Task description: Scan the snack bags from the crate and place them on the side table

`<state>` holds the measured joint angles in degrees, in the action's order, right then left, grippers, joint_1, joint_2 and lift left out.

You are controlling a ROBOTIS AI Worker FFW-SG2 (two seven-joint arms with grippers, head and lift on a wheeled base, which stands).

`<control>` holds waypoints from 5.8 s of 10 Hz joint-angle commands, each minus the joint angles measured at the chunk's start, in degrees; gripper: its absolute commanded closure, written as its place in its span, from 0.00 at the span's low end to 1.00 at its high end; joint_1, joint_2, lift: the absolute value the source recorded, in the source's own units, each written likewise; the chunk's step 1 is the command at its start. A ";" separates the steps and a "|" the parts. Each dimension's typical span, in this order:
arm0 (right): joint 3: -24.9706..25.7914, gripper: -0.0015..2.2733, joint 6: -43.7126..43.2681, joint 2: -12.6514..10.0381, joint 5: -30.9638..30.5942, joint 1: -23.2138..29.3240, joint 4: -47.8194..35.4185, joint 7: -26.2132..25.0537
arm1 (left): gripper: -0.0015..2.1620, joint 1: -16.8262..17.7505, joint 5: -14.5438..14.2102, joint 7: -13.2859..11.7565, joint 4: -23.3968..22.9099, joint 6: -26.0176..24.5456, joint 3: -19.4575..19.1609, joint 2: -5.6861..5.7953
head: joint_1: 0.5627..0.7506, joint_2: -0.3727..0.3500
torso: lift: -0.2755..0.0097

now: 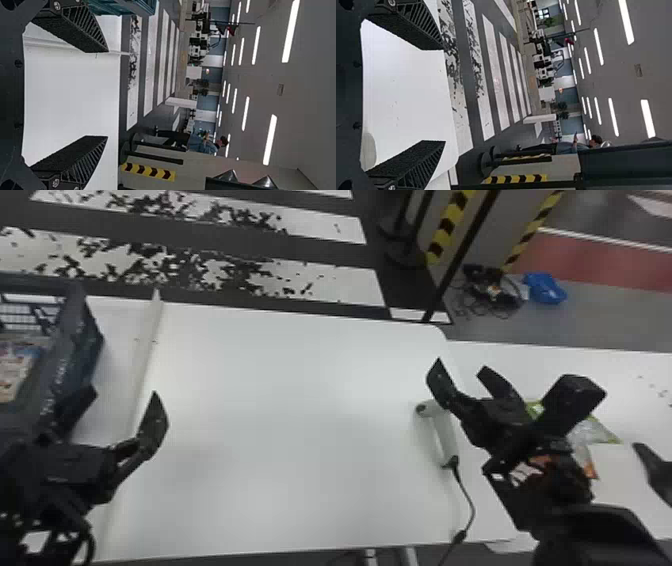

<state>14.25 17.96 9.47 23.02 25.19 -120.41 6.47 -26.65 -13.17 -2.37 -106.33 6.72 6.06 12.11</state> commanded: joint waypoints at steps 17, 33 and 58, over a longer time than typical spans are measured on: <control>-24.80 0.02 -41.03 -3.40 -16.34 5.14 19.42 -14.74 | 0.06 6.70 -2.12 -6.68 -16.28 -32.70 -16.70 4.32 | 0.70 0.67 | 0.68; -25.85 0.02 -38.92 -2.79 -16.25 3.64 21.80 -14.12 | 0.07 36.23 13.96 -26.64 14.66 -57.30 -15.29 15.75 | 0.70 0.93 | 0.68; -27.52 0.02 -32.59 -1.91 -15.46 0.04 23.56 -12.36 | 0.00 50.47 25.30 -24.97 49.90 -37.44 3.61 11.53 | 0.70 0.90 | 0.68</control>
<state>-13.23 -14.82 7.55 7.56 25.44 -96.91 -5.88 23.83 12.25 -27.55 -56.60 -31.42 9.66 23.68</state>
